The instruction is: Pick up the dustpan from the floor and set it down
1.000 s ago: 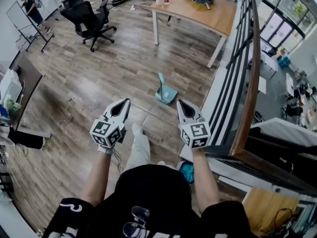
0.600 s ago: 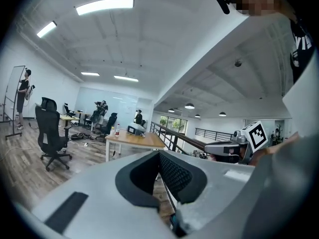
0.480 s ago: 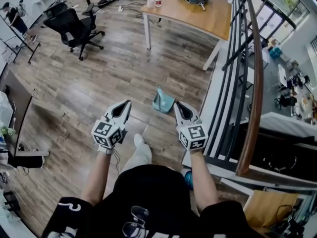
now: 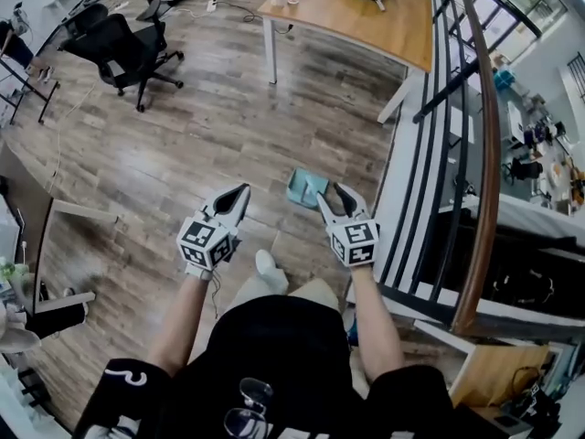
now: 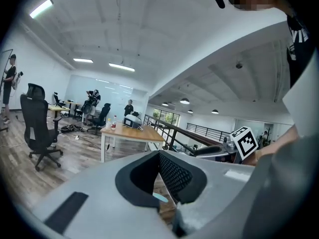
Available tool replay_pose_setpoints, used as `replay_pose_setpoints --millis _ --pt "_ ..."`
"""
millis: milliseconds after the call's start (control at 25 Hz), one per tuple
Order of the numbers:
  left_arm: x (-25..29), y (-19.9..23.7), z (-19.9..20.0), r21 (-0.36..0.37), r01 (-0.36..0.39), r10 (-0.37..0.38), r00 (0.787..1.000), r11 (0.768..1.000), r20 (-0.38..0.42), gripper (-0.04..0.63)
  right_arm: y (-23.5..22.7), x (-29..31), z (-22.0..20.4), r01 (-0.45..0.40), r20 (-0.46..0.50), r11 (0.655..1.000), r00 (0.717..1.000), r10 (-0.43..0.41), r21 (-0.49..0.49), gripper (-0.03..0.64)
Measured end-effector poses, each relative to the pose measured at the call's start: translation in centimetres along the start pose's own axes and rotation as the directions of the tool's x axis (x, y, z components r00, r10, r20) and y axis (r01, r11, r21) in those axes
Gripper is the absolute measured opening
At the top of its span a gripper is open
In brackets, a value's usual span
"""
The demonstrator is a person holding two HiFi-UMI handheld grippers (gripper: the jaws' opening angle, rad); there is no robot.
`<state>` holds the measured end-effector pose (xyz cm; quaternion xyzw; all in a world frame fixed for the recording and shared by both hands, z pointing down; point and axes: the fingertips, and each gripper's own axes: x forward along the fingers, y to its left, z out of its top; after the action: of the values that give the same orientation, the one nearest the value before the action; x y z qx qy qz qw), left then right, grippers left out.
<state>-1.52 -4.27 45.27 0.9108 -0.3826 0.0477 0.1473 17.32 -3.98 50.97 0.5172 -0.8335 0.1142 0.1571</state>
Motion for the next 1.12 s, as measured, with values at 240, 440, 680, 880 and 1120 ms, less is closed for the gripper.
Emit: replay_pose_setpoints --millis 240,440,680,880,1120 --pt "1.8 2.9 -2.2 -0.017 0.026 -0.027 0.999 1.000 -0.033 -0.003 -0.8 4.6 -2.7 0.040 -0.059 0.999 0.997 -0.040 0.012 0.179" --pt "3.7 4.3 -3.6 -0.032 0.026 -0.028 0.998 0.999 -0.055 -0.003 -2.4 8.0 -5.7 0.055 -0.118 0.998 0.992 -0.054 0.006 0.185" --pt "5.7 5.9 -5.0 -0.046 -0.009 0.006 0.997 0.999 -0.074 -0.003 -3.8 11.1 -10.0 0.044 -0.219 0.998 0.975 -0.035 0.038 0.190" --pt "7.4 7.4 -6.0 -0.066 -0.042 0.035 0.995 0.997 -0.098 -0.003 -5.0 14.0 -13.8 0.031 -0.299 0.998 0.954 -0.013 0.057 0.201" --pt "10.5 8.6 -8.8 -0.092 -0.059 0.046 0.990 0.994 -0.136 -0.003 -7.2 17.7 -18.8 0.024 -0.356 0.998 0.934 0.000 0.062 0.206"
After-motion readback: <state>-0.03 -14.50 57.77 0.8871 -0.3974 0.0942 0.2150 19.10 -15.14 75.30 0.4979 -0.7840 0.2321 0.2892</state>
